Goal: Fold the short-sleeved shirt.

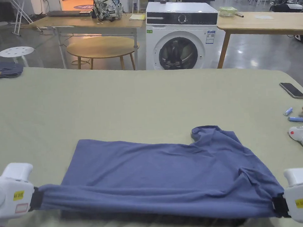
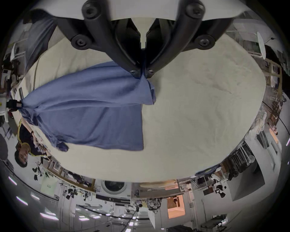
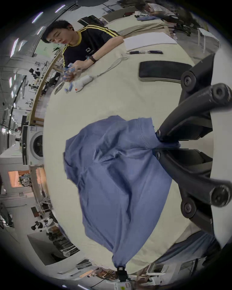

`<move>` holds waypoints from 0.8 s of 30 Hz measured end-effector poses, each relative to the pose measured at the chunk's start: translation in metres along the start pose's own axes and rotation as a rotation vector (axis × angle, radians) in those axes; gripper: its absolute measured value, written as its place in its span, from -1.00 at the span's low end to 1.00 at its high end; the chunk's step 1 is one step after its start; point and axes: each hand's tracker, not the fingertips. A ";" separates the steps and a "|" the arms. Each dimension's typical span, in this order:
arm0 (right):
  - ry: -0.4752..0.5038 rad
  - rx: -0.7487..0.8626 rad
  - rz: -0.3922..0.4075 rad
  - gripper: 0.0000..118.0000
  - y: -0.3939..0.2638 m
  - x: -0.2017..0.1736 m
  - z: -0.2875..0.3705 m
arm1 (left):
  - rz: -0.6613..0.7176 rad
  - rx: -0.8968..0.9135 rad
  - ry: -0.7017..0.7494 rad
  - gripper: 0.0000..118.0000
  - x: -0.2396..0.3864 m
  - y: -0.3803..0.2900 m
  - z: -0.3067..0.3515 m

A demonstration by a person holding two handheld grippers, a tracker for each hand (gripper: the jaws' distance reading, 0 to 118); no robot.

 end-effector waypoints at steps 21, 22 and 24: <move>-0.164 0.119 -0.008 0.08 -0.015 -0.018 0.001 | 0.123 -0.012 -0.028 -0.80 -0.005 -0.029 -0.021; -0.162 0.156 -0.023 0.08 -0.009 -0.020 0.008 | 0.120 0.020 -0.025 -0.75 -0.003 -0.025 -0.015; -0.130 0.251 -0.042 0.08 0.003 -0.032 0.022 | 0.120 0.098 -0.037 -0.70 0.002 -0.014 -0.004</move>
